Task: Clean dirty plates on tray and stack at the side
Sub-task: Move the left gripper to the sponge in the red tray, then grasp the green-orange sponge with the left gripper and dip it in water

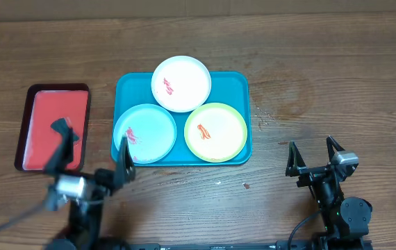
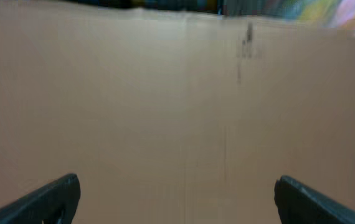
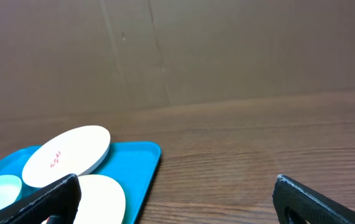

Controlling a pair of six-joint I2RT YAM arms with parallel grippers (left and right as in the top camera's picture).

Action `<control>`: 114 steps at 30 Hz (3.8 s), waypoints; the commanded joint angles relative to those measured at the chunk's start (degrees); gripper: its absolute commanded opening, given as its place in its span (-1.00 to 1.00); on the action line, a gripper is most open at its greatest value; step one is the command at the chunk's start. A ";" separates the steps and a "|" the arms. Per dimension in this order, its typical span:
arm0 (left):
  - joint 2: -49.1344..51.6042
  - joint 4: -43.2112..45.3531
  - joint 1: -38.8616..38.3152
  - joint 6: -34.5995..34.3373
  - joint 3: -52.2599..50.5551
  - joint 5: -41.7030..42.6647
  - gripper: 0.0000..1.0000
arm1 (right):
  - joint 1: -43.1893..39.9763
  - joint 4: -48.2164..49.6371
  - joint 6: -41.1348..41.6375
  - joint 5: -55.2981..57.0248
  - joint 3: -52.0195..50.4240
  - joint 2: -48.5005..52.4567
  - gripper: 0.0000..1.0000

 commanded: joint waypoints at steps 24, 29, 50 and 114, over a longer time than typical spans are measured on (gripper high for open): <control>75.47 -79.36 9.11 -21.27 77.13 -29.90 1.00 | -0.07 0.33 -0.17 0.17 -0.59 -0.46 1.00; 80.85 -79.28 16.02 -28.33 77.13 -26.27 0.99 | -0.07 0.33 -0.20 0.17 -0.59 -0.46 1.00; 108.34 -81.59 21.64 -22.01 77.13 -18.82 0.94 | -0.07 0.33 -0.17 0.17 -0.59 -0.46 1.00; 119.23 -82.68 29.62 -11.34 76.35 2.47 1.00 | -0.07 0.33 -0.17 0.17 -0.59 -0.46 1.00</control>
